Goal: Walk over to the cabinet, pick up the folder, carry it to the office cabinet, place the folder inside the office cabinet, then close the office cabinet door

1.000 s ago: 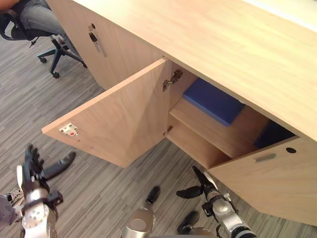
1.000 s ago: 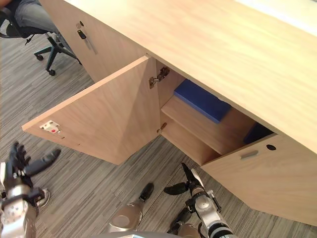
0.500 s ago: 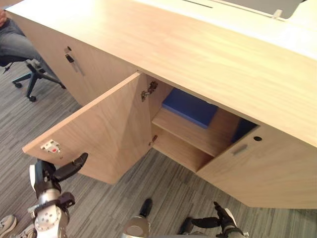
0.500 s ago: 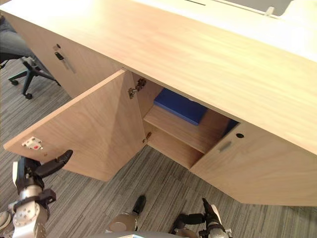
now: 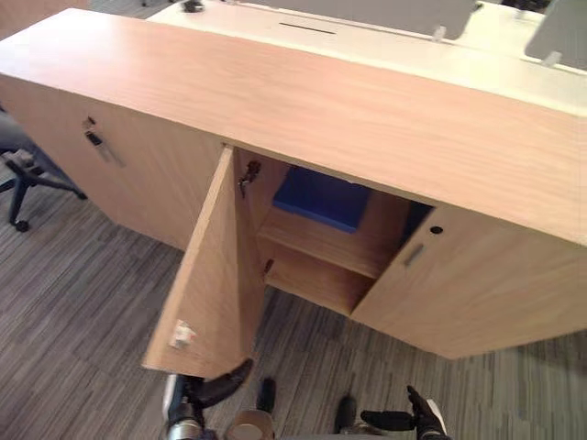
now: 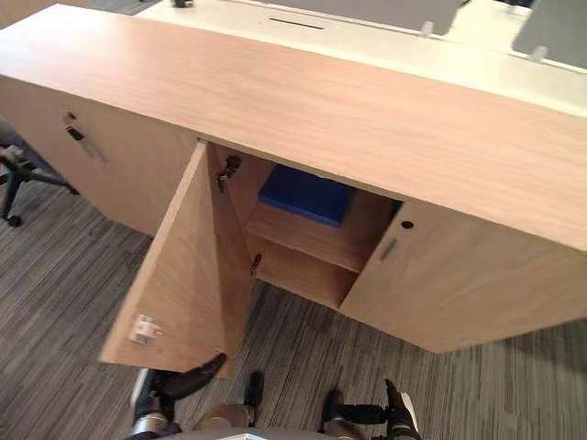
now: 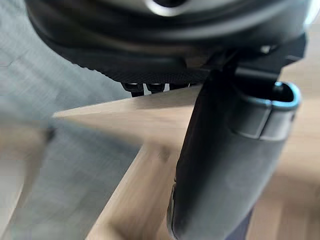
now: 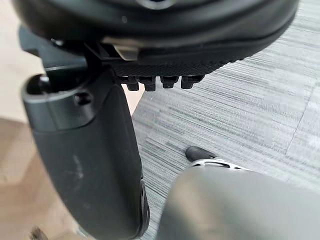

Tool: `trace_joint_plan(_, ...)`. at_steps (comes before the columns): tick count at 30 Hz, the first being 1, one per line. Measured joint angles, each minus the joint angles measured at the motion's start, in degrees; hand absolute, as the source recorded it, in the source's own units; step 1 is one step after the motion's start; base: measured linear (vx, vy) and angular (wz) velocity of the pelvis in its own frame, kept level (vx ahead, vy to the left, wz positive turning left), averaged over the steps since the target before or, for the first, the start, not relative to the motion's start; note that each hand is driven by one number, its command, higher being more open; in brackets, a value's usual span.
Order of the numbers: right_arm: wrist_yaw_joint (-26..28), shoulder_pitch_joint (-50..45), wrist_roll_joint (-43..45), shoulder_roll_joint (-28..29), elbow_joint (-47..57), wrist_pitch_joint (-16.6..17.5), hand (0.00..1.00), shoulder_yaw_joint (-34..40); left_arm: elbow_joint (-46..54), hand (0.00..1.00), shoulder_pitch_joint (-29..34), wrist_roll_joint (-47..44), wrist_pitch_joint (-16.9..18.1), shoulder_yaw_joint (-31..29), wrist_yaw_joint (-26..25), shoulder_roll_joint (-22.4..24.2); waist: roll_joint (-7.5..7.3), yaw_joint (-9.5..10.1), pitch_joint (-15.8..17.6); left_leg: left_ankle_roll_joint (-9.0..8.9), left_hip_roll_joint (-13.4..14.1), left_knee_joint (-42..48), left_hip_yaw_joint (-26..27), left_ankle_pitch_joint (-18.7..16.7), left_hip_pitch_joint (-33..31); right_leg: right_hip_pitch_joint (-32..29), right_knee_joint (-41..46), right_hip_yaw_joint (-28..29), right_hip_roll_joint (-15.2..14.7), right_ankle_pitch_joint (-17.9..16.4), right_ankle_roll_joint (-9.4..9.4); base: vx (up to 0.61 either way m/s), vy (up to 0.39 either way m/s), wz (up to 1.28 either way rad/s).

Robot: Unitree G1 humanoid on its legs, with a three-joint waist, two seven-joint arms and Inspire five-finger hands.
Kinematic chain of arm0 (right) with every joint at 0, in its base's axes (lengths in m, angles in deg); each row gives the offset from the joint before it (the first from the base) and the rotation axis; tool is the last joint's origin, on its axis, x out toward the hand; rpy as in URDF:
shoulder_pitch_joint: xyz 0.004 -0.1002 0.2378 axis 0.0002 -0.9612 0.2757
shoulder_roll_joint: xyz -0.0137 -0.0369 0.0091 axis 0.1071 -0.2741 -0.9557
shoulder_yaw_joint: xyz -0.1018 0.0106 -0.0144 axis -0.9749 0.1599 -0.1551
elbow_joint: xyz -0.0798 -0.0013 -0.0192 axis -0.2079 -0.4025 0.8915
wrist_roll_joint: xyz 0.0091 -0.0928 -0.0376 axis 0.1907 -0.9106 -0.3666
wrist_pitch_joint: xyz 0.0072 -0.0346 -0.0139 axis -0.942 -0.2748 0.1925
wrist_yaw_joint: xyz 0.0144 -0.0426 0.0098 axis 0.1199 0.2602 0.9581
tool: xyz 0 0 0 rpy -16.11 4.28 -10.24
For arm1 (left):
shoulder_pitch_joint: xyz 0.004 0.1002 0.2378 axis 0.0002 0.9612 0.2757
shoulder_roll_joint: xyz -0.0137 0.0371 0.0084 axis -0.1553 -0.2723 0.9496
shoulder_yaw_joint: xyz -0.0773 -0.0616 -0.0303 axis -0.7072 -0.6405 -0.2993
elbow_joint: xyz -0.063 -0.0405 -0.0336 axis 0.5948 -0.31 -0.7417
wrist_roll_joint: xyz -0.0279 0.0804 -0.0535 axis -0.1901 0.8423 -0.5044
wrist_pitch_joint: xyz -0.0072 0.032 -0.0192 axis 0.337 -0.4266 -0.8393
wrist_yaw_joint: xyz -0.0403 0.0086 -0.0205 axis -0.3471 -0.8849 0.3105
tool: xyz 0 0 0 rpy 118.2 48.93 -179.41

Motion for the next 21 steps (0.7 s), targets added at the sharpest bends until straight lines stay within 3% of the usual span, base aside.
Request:
trace_joint_plan(3, -0.68, 0.60, 0.60, 0.52, 1.05, -0.02, 1.00, -0.21, -2.56, 1.00, -6.63, 1.97, -1.19, 4.89, -0.11, -0.05, -0.48, -3.04, 0.04, 0.60, -0.23, 0.00, 4.90, -0.45, -0.04, -2.55, -0.45, 5.17, 0.32, 0.29, 0.48, -0.04, 0.076, -1.05)
trace_joint_plan(5, -0.91, 0.63, 1.58, 0.76, 1.25, -0.10, 1.00, -0.38, -5.90, 1.00, -14.17, 3.14, -1.74, 6.33, -0.12, -0.14, -0.97, -4.98, -0.05, 0.92, -0.19, -0.28, 7.80, -0.88, -0.09, -3.57, -1.40, 7.98, 0.59, 0.13, 1.60, -0.03, 0.044, -0.84)
trace_joint_plan(6, -1.10, 0.73, 1.71, 0.82, 1.16, -0.35, 1.00, -0.50, -6.68, 1.00, -18.81, 4.21, -1.86, 6.25, -0.15, -0.23, -0.83, -6.15, -0.19, 1.19, 0.46, -0.30, 9.52, -1.20, -0.34, -3.96, -1.67, 8.94, 1.25, 0.35, 0.97, -0.02, 0.022, -0.73)
trace_joint_plan(7, -1.14, 0.69, 1.88, 1.00, 1.05, -0.55, 1.00, -0.61, -6.66, 1.00, -21.72, 4.99, -1.85, 6.02, -0.15, -0.83, -1.22, -7.00, -0.28, 1.02, 0.54, -0.29, 10.47, -1.35, -0.37, -4.55, -1.45, 9.22, 1.60, 0.74, -0.07, 0.00, 0.024, -0.77)
trace_joint_plan(8, -1.19, -0.04, 2.39, 1.37, 0.72, -0.53, 1.00, -0.59, -6.62, 1.00, -25.39, 6.63, -1.85, 5.02, -0.33, -2.09, -2.19, -8.16, -0.28, 1.02, -0.14, -0.26, 11.56, -1.49, 0.19, -4.87, -1.58, 10.62, 1.26, 1.04, 0.87, 0.04, 0.005, -0.75)
trace_joint_plan(11, -0.91, 0.84, 3.61, 1.61, 0.28, -0.42, 1.00, -0.40, -6.96, 1.00, -30.83, 8.79, -2.05, -2.12, -1.64, -3.33, -2.06, -9.93, -0.30, 0.75, 0.21, -0.20, 15.51, -2.44, 1.81, -5.11, -2.19, 12.88, 1.92, 1.80, 0.56, 0.05, -0.008, -0.71)
trace_joint_plan(13, -0.37, 0.63, 3.86, 1.61, 0.19, -0.43, 1.00, 0.06, -8.34, 1.00, -33.87, 9.88, -2.06, -6.21, -3.12, -5.35, -1.95, -9.94, -0.23, 0.79, 0.19, 0.04, 16.69, -3.09, 1.98, -5.09, -3.38, 13.21, 1.96, 3.30, 0.00, 0.12, -0.024, -0.43)
trace_joint_plan(16, 0.36, 0.77, 4.13, 1.48, 0.13, -0.45, 1.00, 0.49, -11.22, 1.00, -36.33, 9.96, -2.36, -12.23, -5.07, -10.88, -1.82, -9.97, -0.15, 0.06, -0.12, 0.28, 17.04, -3.77, 2.42, -4.80, -4.40, 13.32, 1.71, 8.13, -0.61, 0.14, -0.023, -0.10)
trace_joint_plan(18, 1.10, 0.94, 4.14, 0.95, 0.12, -0.45, 1.00, 0.68, -12.14, 1.00, -36.29, 11.60, -2.50, -12.96, -5.01, -13.35, -1.05, -9.36, 0.34, -0.12, 0.30, 0.98, 16.90, -4.14, 2.72, -3.80, -5.01, 13.02, 2.17, 8.72, -0.78, 0.14, -0.018, -0.01)
trace_joint_plan(21, 1.60, 1.26, 4.14, 0.38, 0.11, -0.44, 1.00, 0.68, -12.31, 1.00, -36.06, 13.07, -2.49, -12.92, -4.87, -12.88, -0.31, -8.05, 0.55, -0.28, 0.89, 1.52, 16.14, -4.94, 2.85, -2.84, -5.96, 12.36, 2.39, 8.75, -0.81, 0.11, -0.018, 0.05)
